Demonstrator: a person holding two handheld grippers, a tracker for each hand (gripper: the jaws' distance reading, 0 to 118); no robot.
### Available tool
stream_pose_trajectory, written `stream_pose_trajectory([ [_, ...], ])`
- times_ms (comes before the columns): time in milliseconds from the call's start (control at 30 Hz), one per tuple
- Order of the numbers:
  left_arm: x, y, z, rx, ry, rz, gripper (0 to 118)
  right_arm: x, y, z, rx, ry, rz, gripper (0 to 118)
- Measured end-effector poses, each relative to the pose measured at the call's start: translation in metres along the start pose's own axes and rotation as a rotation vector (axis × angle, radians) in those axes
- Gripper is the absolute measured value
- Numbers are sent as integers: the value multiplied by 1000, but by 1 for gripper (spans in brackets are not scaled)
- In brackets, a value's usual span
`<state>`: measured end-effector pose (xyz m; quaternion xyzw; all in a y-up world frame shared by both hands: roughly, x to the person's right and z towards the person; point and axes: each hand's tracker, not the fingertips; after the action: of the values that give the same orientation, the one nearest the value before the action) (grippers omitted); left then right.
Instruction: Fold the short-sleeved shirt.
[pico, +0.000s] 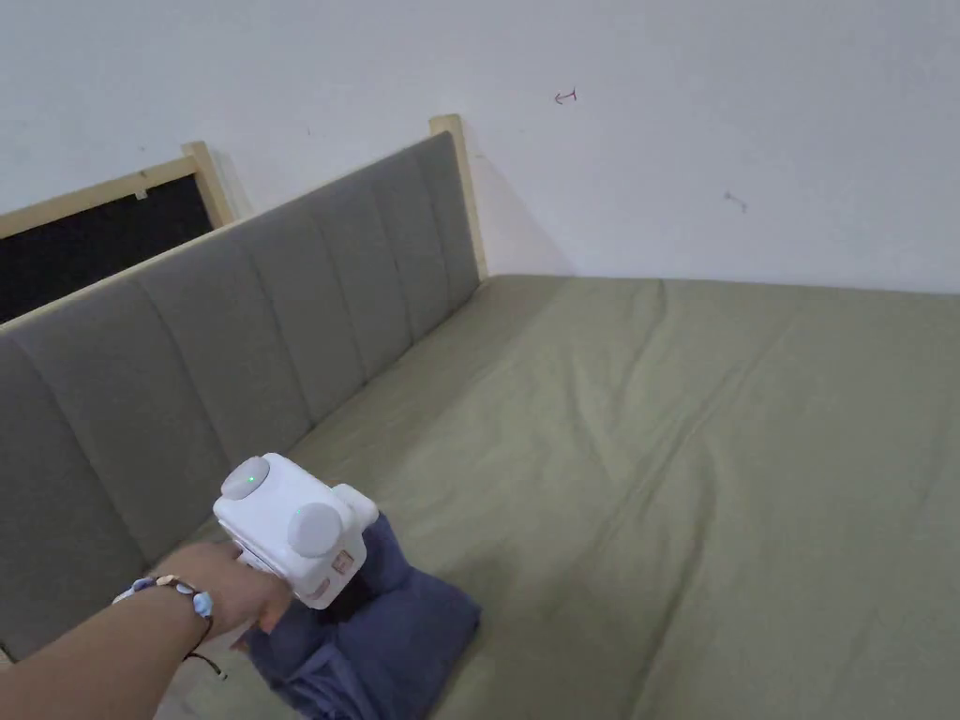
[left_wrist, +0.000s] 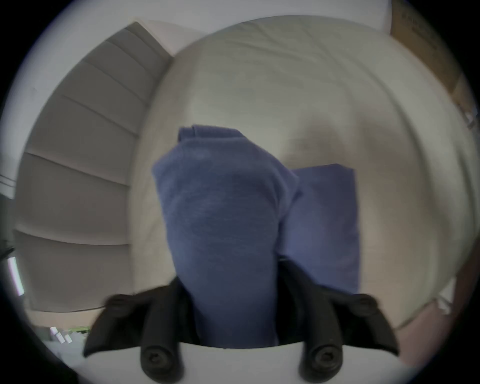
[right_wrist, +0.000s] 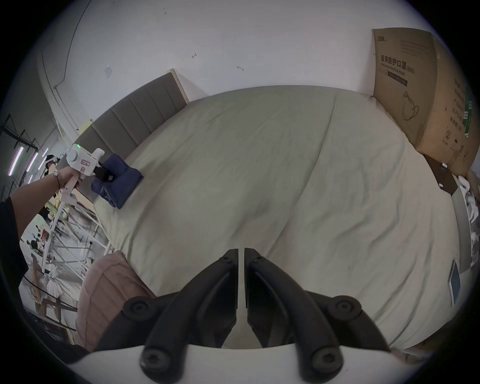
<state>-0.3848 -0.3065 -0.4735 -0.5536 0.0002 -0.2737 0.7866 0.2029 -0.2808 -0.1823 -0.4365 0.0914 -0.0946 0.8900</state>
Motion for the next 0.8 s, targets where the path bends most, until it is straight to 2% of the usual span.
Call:
stream_pose_trajectory([
  [33, -2, -4, 0, 16, 61, 1, 105, 7, 0, 0, -3, -2, 1, 5],
  [67, -6, -8, 0, 44, 76, 21, 112, 8, 0, 1, -3, 0, 3, 5],
  [200, -32, -16, 16, 171, 92, 124, 110, 4, 6, 5, 28, -9, 24, 5],
  [333, -44, -22, 36, 262, 35, 187, 110, 4, 15, 9, 61, -8, 18, 5],
  [367, -49, -19, 51, 398, 216, 159, 110, 4, 17, 10, 67, -5, 16, 5],
  [433, -35, -22, 60, 413, 105, 180, 109, 3, 19, 14, 84, -5, 20, 5],
  [467, -22, -24, 68, 435, 38, 180, 102, 3, 20, 16, 92, -8, 26, 5],
  [500, 1, -31, 68, 373, -192, 237, 84, 3, 21, 19, 97, -9, 30, 5],
  [533, 32, -37, 84, 425, -227, 239, 46, 4, 22, 21, 103, -9, 34, 5],
  [567, 55, -40, 90, 441, -272, 242, 15, 4, 23, 24, 107, -9, 37, 5],
  [600, 78, -44, 95, 462, -319, 240, 1, 5, 23, 27, 110, -11, 38, 5],
  [700, 146, -56, 119, 581, -543, 262, 2, 7, 24, 38, 114, -15, 39, 5],
  [800, 206, -57, 162, 702, -649, 320, 1, 9, 23, 58, 138, -28, 38, 5],
])
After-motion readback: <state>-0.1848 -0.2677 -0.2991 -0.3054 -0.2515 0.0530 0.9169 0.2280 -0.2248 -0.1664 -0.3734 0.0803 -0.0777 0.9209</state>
